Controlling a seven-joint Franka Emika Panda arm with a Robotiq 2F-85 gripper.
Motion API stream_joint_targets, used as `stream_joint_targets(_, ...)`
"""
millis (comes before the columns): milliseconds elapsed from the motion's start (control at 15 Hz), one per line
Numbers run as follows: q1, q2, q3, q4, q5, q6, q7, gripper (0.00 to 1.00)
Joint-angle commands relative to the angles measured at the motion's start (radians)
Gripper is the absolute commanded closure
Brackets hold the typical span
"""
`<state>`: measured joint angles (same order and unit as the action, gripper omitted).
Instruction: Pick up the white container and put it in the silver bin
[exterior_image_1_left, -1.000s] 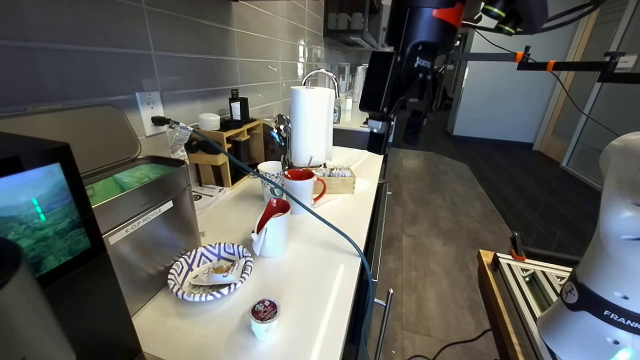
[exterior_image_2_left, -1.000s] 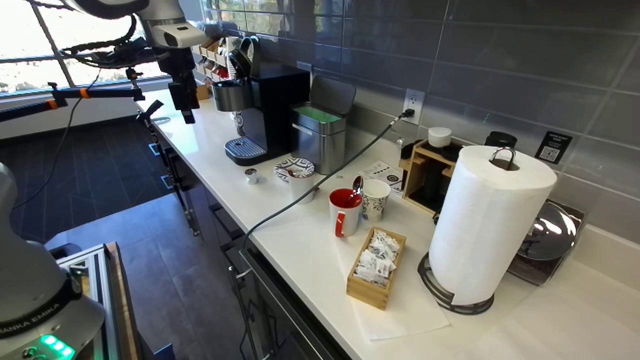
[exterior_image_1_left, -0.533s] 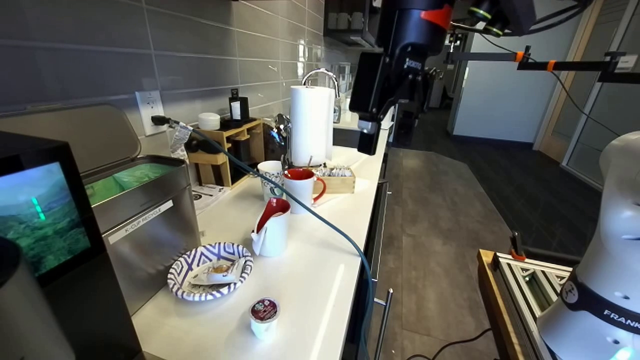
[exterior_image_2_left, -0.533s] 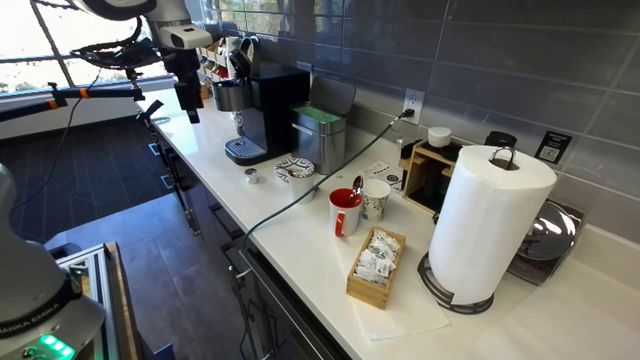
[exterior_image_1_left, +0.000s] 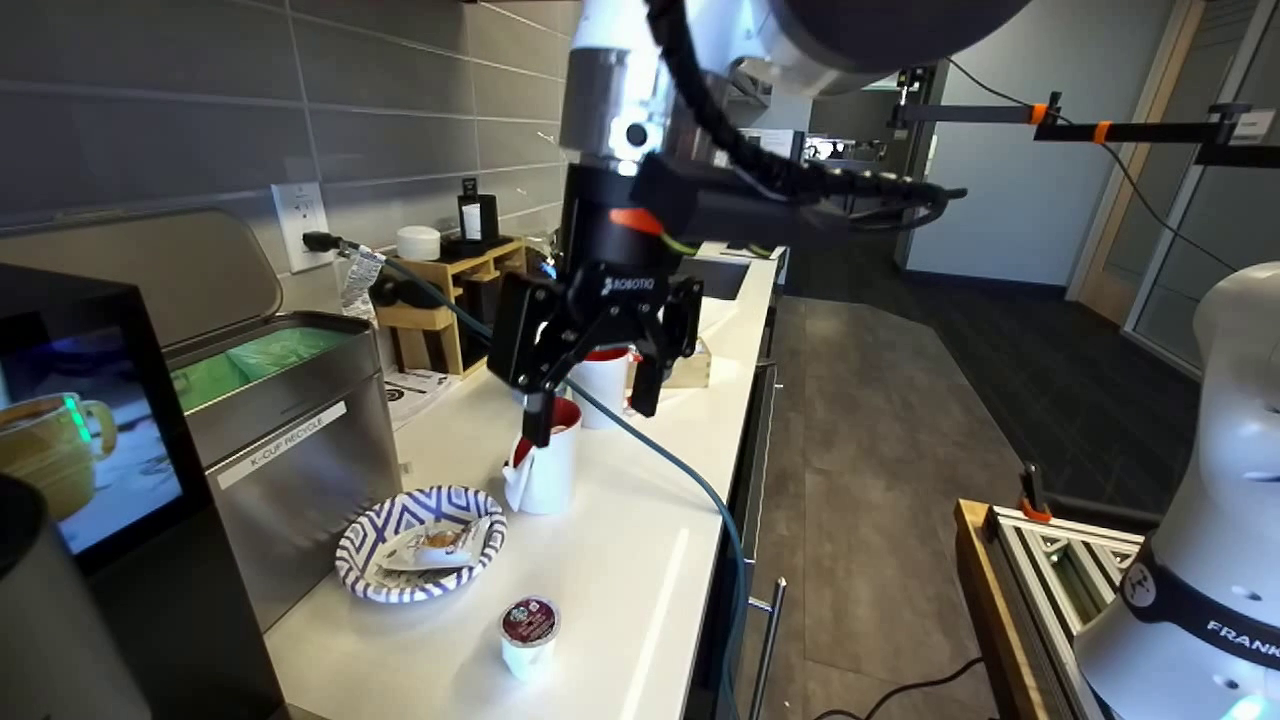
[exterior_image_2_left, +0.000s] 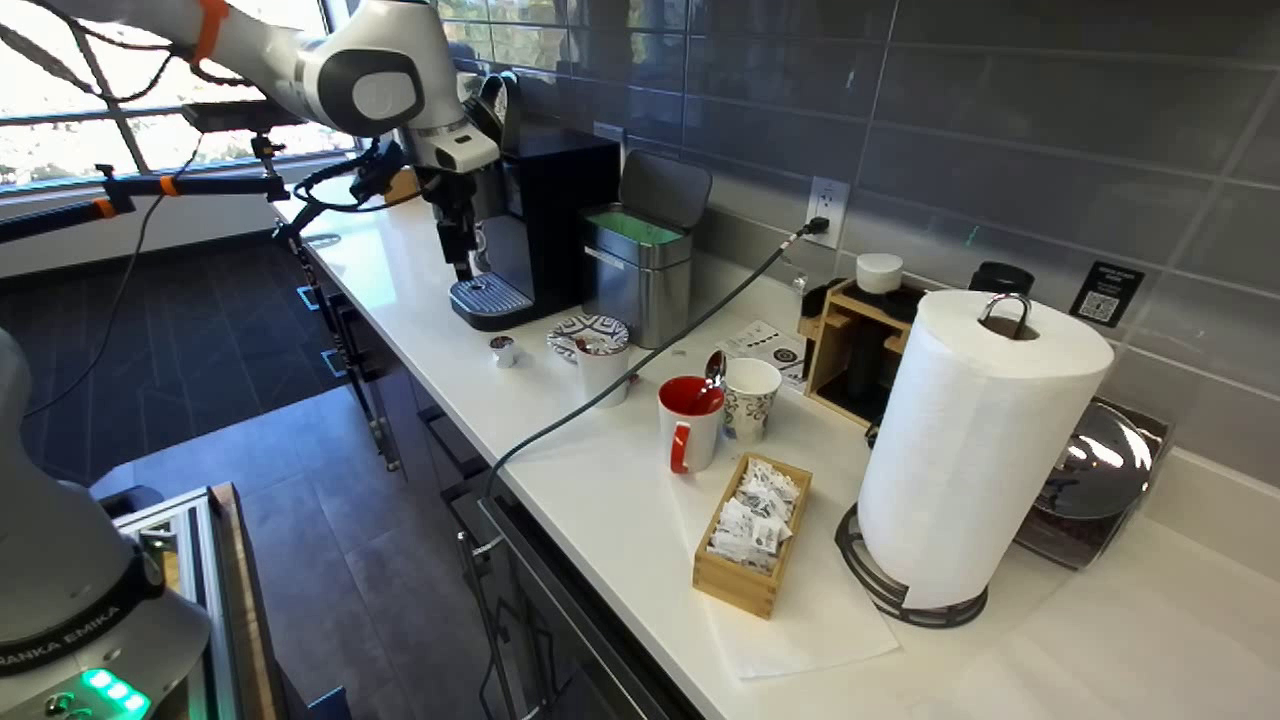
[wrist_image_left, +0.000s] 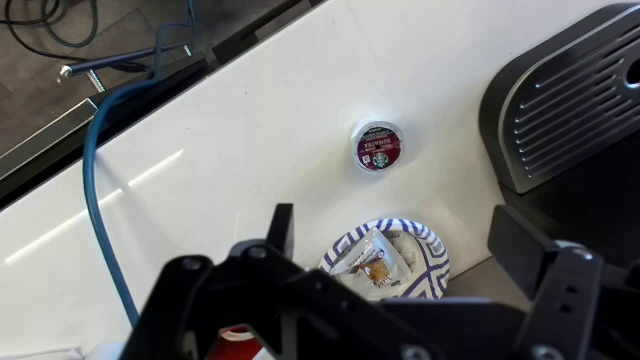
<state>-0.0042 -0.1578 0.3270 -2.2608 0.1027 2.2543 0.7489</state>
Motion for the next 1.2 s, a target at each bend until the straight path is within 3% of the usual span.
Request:
stream_joint_targets(0, 0.057, 0.181, -0.018, 0.111, -0.154, -0.056, 0.152, 0.00)
stream_joint_targets(267, 0.143, 0.323, -0.070, 0.204, -0.276, -0.154, 0.307, 0.00)
stream_joint_targets(333, 0.159, 0.342, -0.083, 0.235, -0.262, -0.195, 0.287, 0.00)
stream_joint_targets(400, 0.158, 0.276, -0.095, 0.154, -0.221, -0.118, 0.234, 0.00)
stream_joint_targets(800, 0.183, 0.334, -0.115, 0.222, -0.232, -0.169, 0.251, 0.00)
stream_joint_targets(1133, 0.195, 0.387, -0.132, 0.168, -0.240, 0.142, 0.015, 0.00)
